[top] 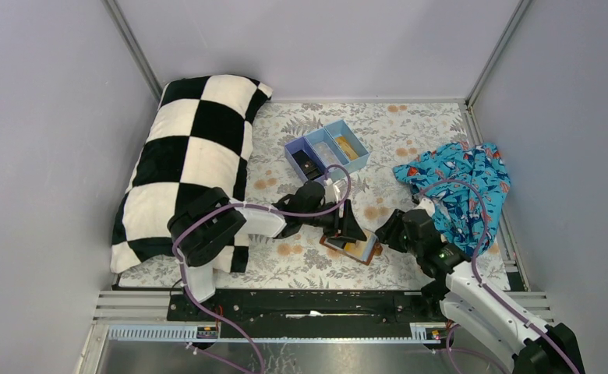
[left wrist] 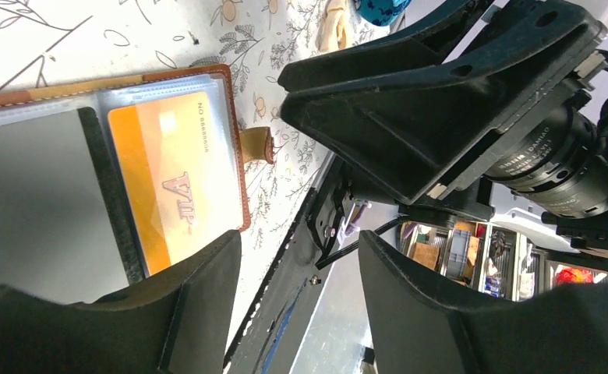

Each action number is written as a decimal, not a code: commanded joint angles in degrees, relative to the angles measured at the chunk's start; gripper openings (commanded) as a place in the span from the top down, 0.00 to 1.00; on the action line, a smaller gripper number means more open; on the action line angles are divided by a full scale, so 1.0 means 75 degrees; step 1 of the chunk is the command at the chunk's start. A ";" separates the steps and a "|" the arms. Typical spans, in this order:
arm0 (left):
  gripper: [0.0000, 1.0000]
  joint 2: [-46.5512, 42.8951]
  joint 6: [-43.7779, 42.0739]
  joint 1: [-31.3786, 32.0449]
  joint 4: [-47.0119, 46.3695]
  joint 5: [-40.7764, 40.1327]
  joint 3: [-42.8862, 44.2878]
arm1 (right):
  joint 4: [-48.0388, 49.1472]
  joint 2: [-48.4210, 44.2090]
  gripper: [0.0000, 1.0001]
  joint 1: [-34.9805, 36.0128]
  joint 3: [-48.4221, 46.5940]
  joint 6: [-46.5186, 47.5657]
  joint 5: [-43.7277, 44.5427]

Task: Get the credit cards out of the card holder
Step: Remove the credit card from the card holder.

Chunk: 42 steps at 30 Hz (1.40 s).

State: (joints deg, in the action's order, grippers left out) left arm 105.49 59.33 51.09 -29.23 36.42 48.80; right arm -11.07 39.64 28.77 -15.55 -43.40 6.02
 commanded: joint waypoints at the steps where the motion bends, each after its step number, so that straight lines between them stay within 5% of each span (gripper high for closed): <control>1: 0.39 -0.0235 -0.0069 0.0042 -0.0309 0.0035 0.0214 | -0.0483 -0.0175 0.51 0.0019 -0.0247 0.0071 0.0536; 9: 0.38 -0.0455 -0.0535 -0.0047 0.0905 -0.0648 0.0295 | 0.0254 0.0146 0.53 0.0017 -0.0337 0.0571 -0.0658; 15: 0.38 -0.0312 -0.0816 -0.0062 0.1449 -0.0907 0.0452 | 0.1745 0.1085 0.68 0.0010 -0.0028 0.0534 -0.1919; 21: 0.38 -0.0271 -0.1221 -0.0065 0.2150 -0.1183 0.0719 | 0.1985 0.1924 0.75 0.0013 0.0002 0.0501 -0.1997; 29: 0.38 0.0022 -0.1377 -0.0068 0.2294 -0.1179 0.0885 | 0.1047 0.1859 0.69 0.0019 -0.0140 0.0598 -0.1383; 42: 0.40 0.0214 -0.1397 -0.0062 0.2212 -0.1074 0.0889 | 0.1680 0.2457 0.72 0.0018 0.0068 0.0504 -0.1542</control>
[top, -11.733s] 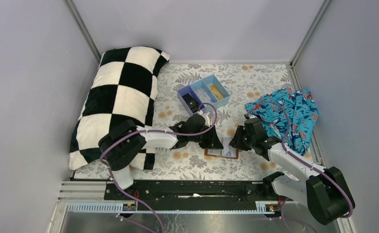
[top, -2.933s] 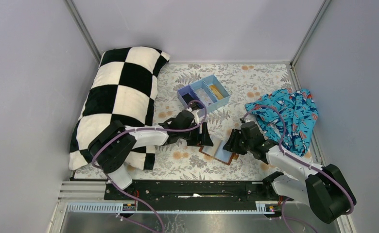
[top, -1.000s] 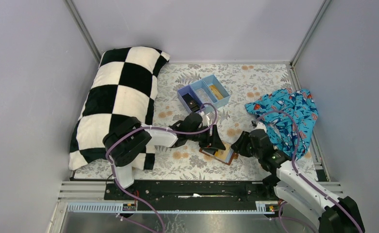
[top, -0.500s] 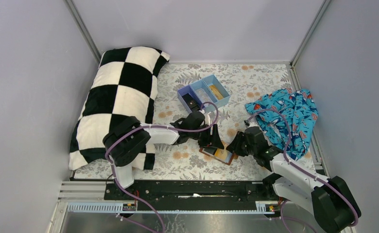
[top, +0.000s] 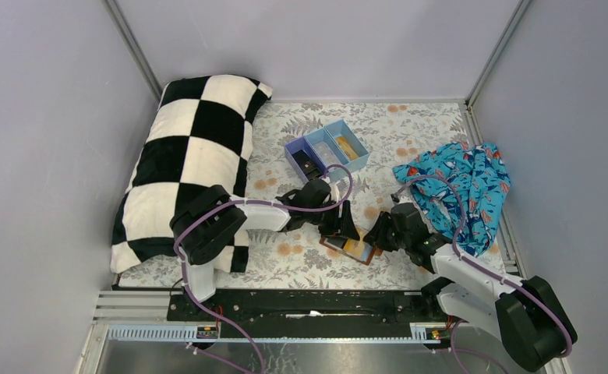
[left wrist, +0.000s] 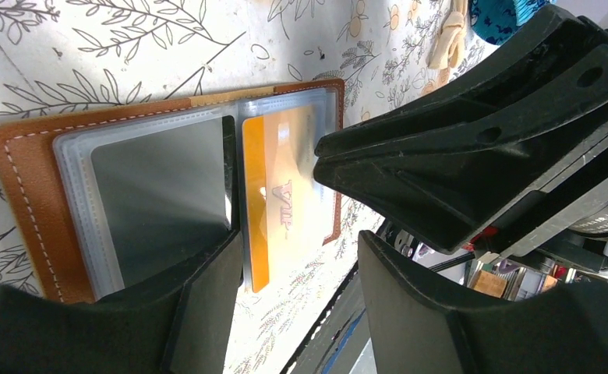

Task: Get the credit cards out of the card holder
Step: Remove the credit card from the card holder.

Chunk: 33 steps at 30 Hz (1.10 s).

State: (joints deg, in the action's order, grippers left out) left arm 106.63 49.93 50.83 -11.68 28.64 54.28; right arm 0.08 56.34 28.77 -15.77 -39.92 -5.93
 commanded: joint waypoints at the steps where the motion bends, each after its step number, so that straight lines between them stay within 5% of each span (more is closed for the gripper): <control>1: 0.40 0.0057 -0.0133 -0.0029 -0.0156 -0.0028 0.0148 | 0.0251 0.0278 0.72 0.0017 0.0101 0.0020 0.0034; 8: 0.49 0.0097 0.0002 -0.0037 -0.0410 0.0110 0.0064 | 0.0378 0.0344 0.73 0.0016 0.0180 -0.0056 -0.0042; 18: 0.99 -0.0046 0.0098 -0.0192 -0.0645 0.0189 -0.0159 | 0.0391 0.0346 0.73 0.0012 0.0188 -0.0077 0.0024; 33: 1.00 -0.1550 -0.0342 -0.1162 -0.0185 0.0044 -0.1227 | 0.0072 0.0190 0.73 0.0015 -0.0016 0.0014 0.0032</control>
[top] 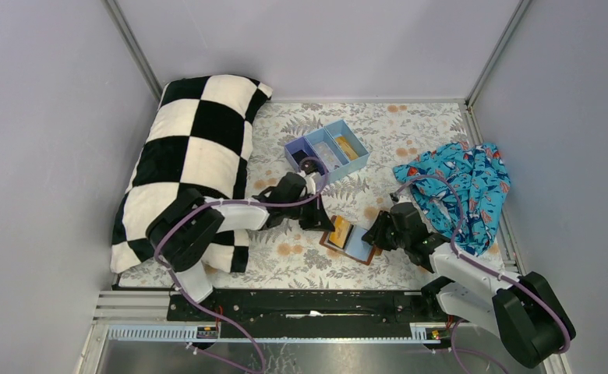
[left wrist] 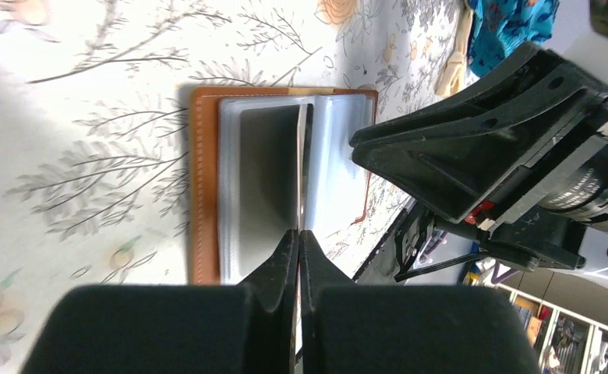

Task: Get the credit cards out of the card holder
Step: Remove the credit card from the card holder, then place the credit card in the storage box.

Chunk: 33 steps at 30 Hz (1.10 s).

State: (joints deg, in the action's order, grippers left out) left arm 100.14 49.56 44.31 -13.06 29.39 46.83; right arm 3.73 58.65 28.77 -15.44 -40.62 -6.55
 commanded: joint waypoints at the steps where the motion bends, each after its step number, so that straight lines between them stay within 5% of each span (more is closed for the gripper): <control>1: 1.00 -0.0863 -0.0337 -0.0398 0.0081 -0.0074 -0.0291 | -0.0577 -0.0232 0.72 0.0018 -0.0167 0.0138 0.0101; 6: 1.00 -0.1717 -0.0677 -0.0607 0.0662 -0.0067 -0.0203 | -0.0865 -0.1104 0.53 0.0019 -0.0706 0.0213 -0.0210; 10: 1.00 -0.2282 -0.0801 -0.0690 0.0841 0.0196 -0.0109 | 0.0207 -0.1614 0.36 0.0017 -0.0694 0.0094 -0.1016; 16: 1.00 -0.2883 -0.0237 -0.0975 -0.0001 0.1192 -0.0454 | 0.2079 -0.1483 0.32 0.0018 -0.0384 -0.0740 -0.2186; 22: 1.00 -0.3111 0.0399 -0.1045 -0.0920 0.1594 -0.0804 | 0.5078 -0.0847 0.32 0.0019 0.0138 -0.2132 -0.2956; 27: 1.00 -0.3063 0.0823 -0.1057 -0.1695 0.1848 -0.0992 | 0.6320 -0.0011 0.41 0.0013 0.0067 -0.2693 -0.3397; 33: 1.00 -0.3077 0.0918 -0.1069 -0.1851 0.1836 -0.1060 | 0.7183 0.0499 0.70 0.0014 0.0034 -0.3091 -0.3475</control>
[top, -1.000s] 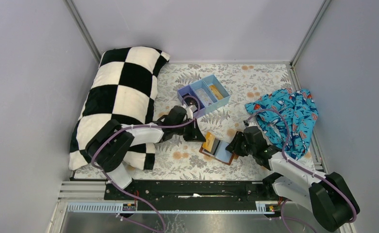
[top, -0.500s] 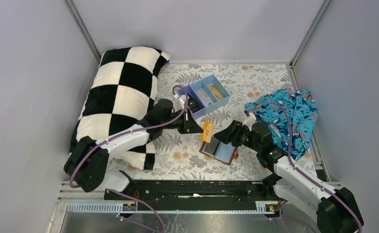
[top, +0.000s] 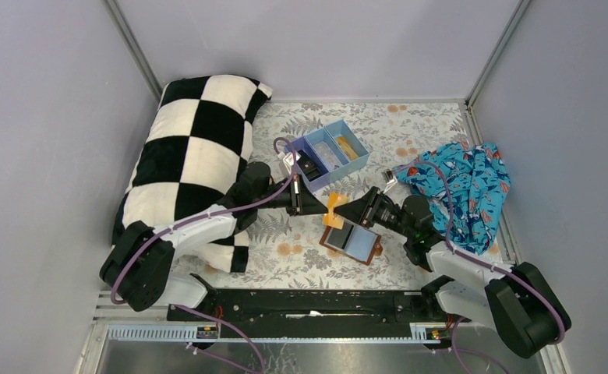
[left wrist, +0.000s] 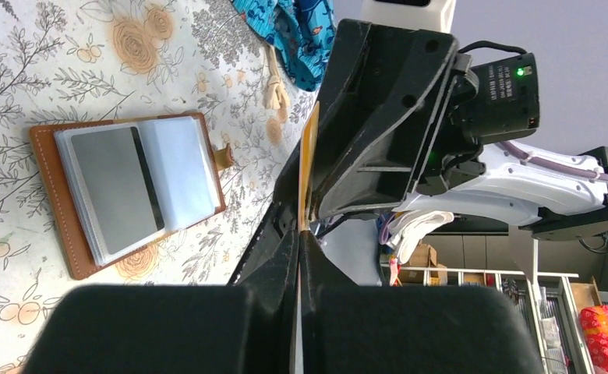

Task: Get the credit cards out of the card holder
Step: Place the credit card in the storage box.

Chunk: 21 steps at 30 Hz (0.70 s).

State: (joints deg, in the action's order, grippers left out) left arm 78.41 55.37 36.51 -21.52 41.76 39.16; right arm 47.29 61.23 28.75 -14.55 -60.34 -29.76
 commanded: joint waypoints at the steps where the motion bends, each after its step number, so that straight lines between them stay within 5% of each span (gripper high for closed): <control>1: 1.00 -0.0184 0.0142 -0.0037 -0.0711 0.0170 -0.0051 | 0.1360 0.0172 0.76 0.0021 -0.0092 -0.0464 -0.0371; 6: 1.00 -0.0202 -0.0034 -0.0052 -0.0404 -0.0009 0.0005 | 0.0615 0.0109 0.97 0.0020 -0.0326 -0.0062 -0.0328; 10: 0.60 -0.0234 -0.0403 -0.0061 0.0502 -0.0305 0.0340 | -0.1669 -0.0088 1.00 0.0022 -0.1250 0.1288 -0.0126; 14: 0.43 -0.0619 -0.1109 -0.0193 0.1766 -0.0905 0.0774 | -0.4513 0.0183 1.00 -0.0015 -0.2781 0.3226 0.0673; 21: 0.37 -0.1501 -0.1456 -0.0783 0.3046 -0.1503 0.0842 | -0.7107 0.2526 1.00 -0.0867 -0.6323 0.5608 0.0657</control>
State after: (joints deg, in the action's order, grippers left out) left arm 71.68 47.29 32.75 -3.55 33.82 43.64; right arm 9.26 71.20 26.30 -48.90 -33.06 -25.34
